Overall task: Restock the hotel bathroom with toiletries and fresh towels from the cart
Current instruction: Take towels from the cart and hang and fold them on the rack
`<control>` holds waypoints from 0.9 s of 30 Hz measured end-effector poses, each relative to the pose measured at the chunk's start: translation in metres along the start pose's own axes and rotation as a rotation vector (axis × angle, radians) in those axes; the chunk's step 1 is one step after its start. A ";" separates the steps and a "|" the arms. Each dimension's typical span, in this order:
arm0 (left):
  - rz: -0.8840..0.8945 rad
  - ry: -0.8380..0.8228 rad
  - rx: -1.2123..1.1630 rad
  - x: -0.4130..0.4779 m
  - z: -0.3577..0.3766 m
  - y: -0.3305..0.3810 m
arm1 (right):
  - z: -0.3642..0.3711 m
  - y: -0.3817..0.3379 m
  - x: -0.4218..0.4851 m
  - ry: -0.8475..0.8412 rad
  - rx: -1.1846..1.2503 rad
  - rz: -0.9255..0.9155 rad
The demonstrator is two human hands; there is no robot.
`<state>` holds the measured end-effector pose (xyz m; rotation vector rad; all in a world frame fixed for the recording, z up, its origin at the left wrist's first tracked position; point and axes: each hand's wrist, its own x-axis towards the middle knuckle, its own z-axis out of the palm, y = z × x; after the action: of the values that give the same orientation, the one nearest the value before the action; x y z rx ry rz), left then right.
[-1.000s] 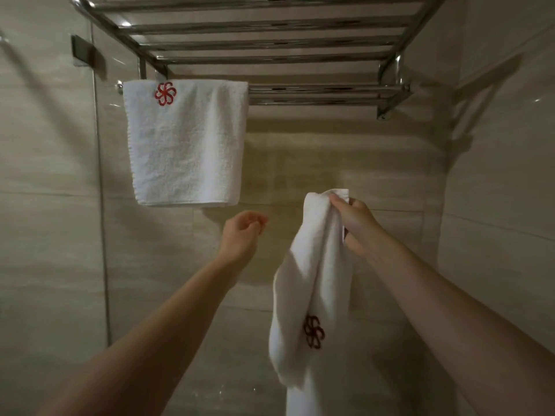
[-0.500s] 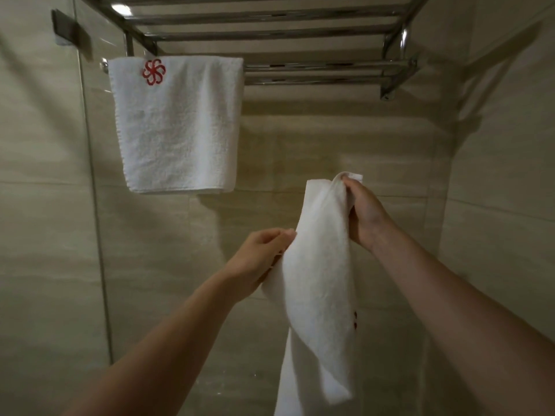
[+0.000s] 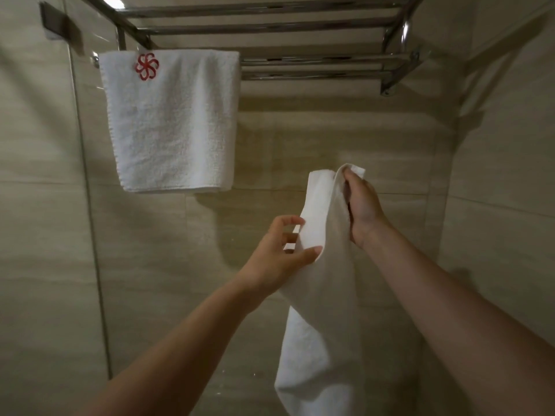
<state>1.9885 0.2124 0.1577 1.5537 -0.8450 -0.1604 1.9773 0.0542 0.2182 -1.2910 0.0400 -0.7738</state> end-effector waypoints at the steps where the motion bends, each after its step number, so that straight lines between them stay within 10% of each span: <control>1: 0.007 0.044 0.028 -0.001 0.003 0.002 | 0.001 -0.002 0.000 0.007 0.008 -0.021; 27: -0.143 -0.089 0.145 -0.012 -0.063 0.028 | -0.004 -0.050 -0.044 0.004 -0.102 -0.239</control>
<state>2.0043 0.2722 0.1907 1.7548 -0.8298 -0.2792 1.9180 0.0707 0.2429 -1.4071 -0.0742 -0.9893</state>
